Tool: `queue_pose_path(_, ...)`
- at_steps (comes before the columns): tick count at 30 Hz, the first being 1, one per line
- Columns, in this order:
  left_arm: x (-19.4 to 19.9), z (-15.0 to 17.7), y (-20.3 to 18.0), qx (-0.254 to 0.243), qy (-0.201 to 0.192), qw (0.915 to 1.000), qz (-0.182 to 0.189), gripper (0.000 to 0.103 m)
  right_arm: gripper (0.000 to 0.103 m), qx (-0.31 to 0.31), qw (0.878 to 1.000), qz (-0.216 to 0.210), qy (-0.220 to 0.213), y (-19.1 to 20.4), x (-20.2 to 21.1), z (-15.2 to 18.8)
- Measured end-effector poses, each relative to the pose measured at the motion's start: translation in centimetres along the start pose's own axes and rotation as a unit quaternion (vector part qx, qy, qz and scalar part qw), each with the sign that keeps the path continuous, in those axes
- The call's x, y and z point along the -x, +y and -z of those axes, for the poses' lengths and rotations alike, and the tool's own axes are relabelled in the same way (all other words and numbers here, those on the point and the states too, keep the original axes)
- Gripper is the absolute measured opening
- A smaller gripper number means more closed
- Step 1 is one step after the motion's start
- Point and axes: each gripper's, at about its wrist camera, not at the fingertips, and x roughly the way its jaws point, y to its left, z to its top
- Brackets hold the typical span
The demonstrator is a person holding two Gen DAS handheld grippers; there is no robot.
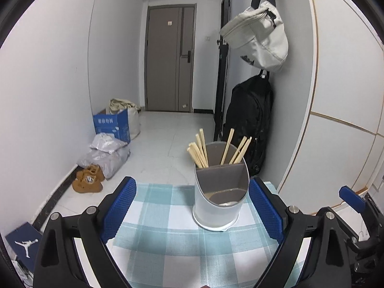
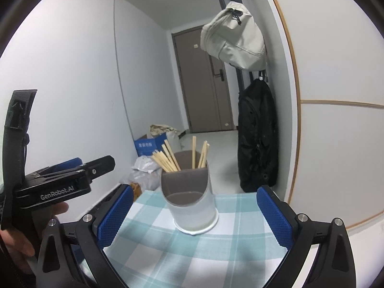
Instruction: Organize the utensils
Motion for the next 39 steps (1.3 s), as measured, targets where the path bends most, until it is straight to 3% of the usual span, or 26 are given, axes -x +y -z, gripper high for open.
queue_pose_path(6,-0.9,0.8,0.7,0.014,0.007,0.9998,-0.009,0.092,0.103,0.001,1.0,0.007,0.015,-0.1,-0.5,0.8)
queue_pose_path(13,-2.3,1.3,1.6,0.04,0.051,0.9979,0.007,0.092,0.103,0.005,1.0,0.006,0.03,0.2,-1.3,1.2)
queue_pose_path(39,-1.0,1.3,0.8,0.003,0.026,0.9996,-0.011,0.092,0.103,-0.02,0.998,0.038,0.036,-1.0,-1.2,1.2)
